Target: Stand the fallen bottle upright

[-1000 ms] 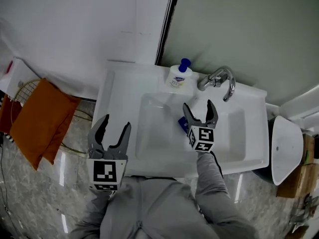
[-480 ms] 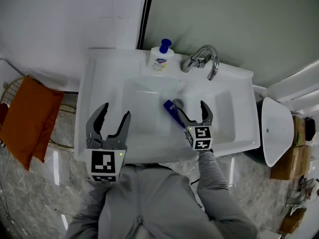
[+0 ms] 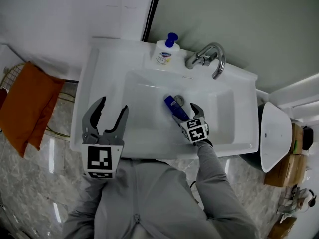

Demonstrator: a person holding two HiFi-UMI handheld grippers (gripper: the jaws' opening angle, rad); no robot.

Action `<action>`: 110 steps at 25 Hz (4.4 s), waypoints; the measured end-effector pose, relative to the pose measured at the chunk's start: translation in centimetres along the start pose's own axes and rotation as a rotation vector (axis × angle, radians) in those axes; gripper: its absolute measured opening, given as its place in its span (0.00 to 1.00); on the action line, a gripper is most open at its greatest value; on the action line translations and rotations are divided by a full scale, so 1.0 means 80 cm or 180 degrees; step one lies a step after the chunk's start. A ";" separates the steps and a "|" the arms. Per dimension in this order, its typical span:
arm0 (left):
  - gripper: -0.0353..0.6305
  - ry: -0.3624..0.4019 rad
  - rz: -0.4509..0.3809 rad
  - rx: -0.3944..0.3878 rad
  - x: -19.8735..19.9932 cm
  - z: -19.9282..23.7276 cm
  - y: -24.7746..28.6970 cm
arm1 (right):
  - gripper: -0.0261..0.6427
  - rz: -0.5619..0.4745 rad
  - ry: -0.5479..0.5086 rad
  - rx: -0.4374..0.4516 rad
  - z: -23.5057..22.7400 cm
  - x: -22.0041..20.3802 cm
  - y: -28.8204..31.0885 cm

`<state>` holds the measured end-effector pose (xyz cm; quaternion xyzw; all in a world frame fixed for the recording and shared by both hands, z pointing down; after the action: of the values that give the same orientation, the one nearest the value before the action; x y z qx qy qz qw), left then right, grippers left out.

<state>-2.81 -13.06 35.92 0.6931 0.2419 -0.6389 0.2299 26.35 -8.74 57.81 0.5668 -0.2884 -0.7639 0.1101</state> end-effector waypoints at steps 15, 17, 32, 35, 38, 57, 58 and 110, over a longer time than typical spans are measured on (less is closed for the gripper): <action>0.51 0.0022 0.0294 0.0645 -0.024 0.050 -0.046 | 0.65 0.1312 -0.0164 0.0548 0.012 -0.077 0.084; 0.51 0.0022 0.0323 0.0711 -0.026 0.055 -0.051 | 0.65 0.1389 -0.0167 0.0639 0.007 -0.073 0.090; 0.51 0.0003 0.0376 0.0825 -0.031 0.068 -0.061 | 0.47 0.1929 -0.0009 0.1030 0.015 -0.071 0.109; 0.51 0.0001 0.0382 0.0837 -0.031 0.069 -0.062 | 0.46 0.1948 0.0005 0.1002 0.014 -0.070 0.111; 0.51 0.0015 0.0384 0.0835 -0.033 0.068 -0.064 | 0.45 0.1944 0.0021 0.0956 0.013 -0.071 0.111; 0.51 0.0006 0.0304 0.0734 -0.028 0.057 -0.060 | 0.45 0.0972 0.1413 0.0923 0.000 -0.007 0.088; 0.51 0.0004 0.0299 0.0734 -0.028 0.057 -0.059 | 0.45 0.0838 0.1491 0.0941 0.000 0.004 0.087; 0.51 0.0148 0.0785 0.1272 -0.083 0.205 -0.089 | 0.45 -0.2790 0.0310 0.0187 0.143 0.424 0.234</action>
<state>-20.42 -18.08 41.18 0.7637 0.0294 -0.6251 0.1588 1.46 -37.09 43.39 0.6738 -0.0369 -0.7022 -0.2270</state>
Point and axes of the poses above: the fingertips, and each gripper's own axes: y forward along the fingers, z to its left, x out of its top, the point moved 2 cm from there along -y, backward along the fingers, and after that the axes turned 13 degrees about -z, right-handed, at the moved point
